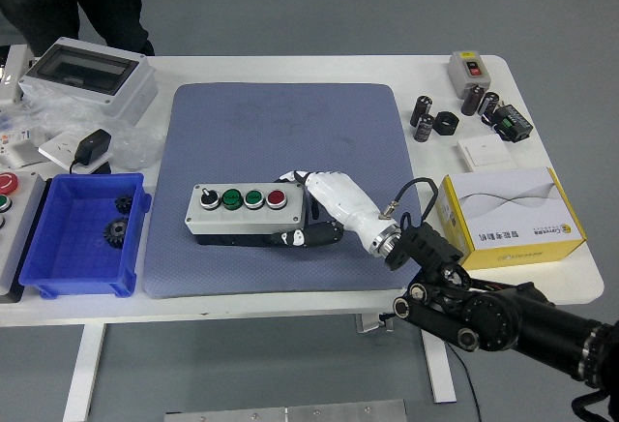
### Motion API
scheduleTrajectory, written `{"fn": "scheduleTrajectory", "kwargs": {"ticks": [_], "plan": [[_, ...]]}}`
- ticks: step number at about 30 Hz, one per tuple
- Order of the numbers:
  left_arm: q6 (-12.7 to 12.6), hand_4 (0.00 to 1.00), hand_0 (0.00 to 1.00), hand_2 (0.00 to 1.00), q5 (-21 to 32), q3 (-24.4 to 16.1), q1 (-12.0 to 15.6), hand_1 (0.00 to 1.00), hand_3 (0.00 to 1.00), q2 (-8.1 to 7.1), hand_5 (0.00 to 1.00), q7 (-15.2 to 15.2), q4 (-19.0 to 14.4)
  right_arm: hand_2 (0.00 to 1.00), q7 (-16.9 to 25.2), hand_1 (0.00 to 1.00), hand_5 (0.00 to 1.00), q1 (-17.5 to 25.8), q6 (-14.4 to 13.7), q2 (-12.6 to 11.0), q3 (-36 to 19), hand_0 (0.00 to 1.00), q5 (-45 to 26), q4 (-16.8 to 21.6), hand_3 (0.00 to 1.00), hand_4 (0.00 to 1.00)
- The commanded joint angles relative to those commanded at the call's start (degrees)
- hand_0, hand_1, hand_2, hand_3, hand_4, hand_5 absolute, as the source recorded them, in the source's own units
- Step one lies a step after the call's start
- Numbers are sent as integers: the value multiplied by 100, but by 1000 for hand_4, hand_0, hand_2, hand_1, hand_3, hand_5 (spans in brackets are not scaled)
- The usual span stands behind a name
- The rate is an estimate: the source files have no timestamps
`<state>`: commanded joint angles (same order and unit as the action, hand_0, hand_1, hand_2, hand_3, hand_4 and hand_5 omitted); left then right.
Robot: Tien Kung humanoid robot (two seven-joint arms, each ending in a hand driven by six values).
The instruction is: Pick up the button,place it on the desk,press the button,press the button
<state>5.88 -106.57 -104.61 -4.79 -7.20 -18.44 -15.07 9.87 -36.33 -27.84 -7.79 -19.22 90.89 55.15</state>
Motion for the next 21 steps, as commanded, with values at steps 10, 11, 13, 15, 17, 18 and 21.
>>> {"fn": "scheduleTrajectory", "kwargs": {"ticks": [10,11,13,15,17,18,21], "plan": [[15,469,659,509,-1,-5,4,576,578,3,74,7,2,584,-126,648,95,-14,80,-10,-54,714,144,-10,635,27],[15,469,659,509,0,-6,5,576,578,3,74,8,2,584,-133,648,95,-14,80,-13,-50,714,143,-11,635,27],[14,469,659,509,7,-2,7,576,578,4,74,9,2,584,-134,648,95,-16,79,-18,-42,714,128,-9,635,27],[15,468,659,509,15,5,13,577,578,7,74,2,0,666,-128,718,44,-16,79,-23,-35,783,106,-2,708,240],[14,468,659,509,26,12,19,577,578,7,74,-2,0,666,-120,718,44,-15,84,-25,-31,783,86,4,708,240],[13,468,659,509,28,14,21,577,578,7,74,-3,0,666,-117,718,44,-14,89,-27,-28,783,77,4,708,240],[14,469,659,509,30,13,23,576,579,6,73,1,2,701,-117,747,17,-15,101,-31,-23,802,66,-3,733,368]]}}
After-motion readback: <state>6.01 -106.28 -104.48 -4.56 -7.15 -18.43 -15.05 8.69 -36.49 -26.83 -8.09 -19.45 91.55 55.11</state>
